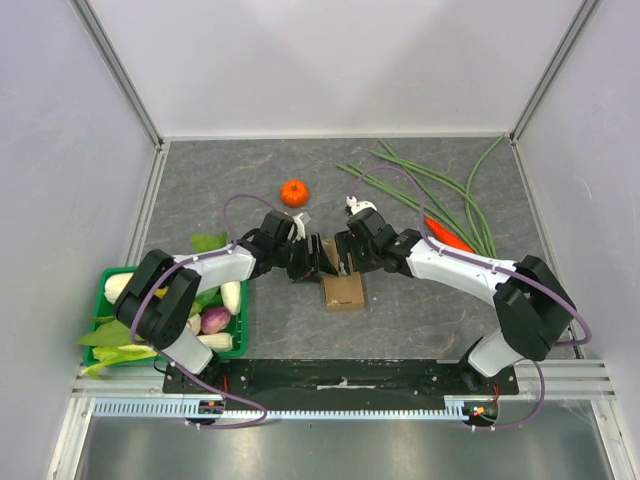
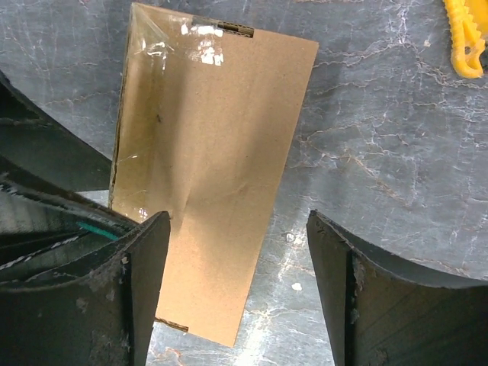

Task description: Unpack the express box

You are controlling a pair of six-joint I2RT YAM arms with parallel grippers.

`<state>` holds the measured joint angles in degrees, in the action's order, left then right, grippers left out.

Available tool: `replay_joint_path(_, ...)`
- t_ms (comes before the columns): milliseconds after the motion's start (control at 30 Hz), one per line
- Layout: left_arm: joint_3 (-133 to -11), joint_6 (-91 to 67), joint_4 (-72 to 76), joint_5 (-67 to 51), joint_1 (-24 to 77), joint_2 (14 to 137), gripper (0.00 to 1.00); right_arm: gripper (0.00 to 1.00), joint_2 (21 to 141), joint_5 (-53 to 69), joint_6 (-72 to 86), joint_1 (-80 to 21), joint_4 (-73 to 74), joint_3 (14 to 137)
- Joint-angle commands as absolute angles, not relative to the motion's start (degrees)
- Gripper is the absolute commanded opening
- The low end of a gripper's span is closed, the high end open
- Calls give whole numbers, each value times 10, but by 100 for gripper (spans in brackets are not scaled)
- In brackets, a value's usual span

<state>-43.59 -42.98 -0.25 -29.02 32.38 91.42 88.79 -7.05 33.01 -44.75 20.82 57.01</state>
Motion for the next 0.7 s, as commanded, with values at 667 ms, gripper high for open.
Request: replay_joint_path(667,-410,-369,-25,-201,318,858,55,56,898,-107,356,-448,206,530)
